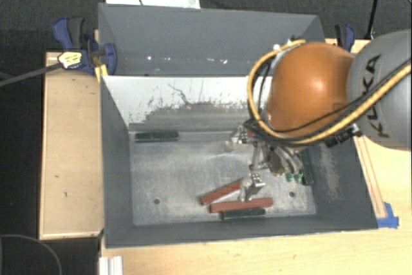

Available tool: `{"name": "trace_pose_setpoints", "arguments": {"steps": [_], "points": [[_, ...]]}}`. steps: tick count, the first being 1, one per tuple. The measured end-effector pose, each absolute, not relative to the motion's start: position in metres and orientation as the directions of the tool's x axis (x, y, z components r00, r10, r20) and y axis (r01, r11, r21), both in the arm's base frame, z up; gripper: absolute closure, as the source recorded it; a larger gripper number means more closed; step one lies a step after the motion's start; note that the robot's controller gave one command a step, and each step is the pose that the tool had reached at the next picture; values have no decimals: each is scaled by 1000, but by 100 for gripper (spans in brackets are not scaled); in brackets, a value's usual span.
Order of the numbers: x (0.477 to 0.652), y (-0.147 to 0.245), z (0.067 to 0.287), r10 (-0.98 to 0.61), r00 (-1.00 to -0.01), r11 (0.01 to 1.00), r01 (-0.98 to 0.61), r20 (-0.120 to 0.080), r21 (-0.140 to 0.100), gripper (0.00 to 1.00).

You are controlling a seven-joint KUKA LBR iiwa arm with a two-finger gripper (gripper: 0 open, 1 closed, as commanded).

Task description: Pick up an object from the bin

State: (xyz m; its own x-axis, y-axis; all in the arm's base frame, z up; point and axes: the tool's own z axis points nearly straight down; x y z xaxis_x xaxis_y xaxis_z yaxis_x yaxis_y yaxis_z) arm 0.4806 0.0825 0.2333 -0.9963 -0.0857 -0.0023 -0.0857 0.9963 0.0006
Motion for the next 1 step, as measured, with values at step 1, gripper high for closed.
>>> {"name": "trace_pose_setpoints", "arguments": {"steps": [1], "points": [[481, 82, 233, -85, -996, 996, -85, -2, 1, 0]]}}
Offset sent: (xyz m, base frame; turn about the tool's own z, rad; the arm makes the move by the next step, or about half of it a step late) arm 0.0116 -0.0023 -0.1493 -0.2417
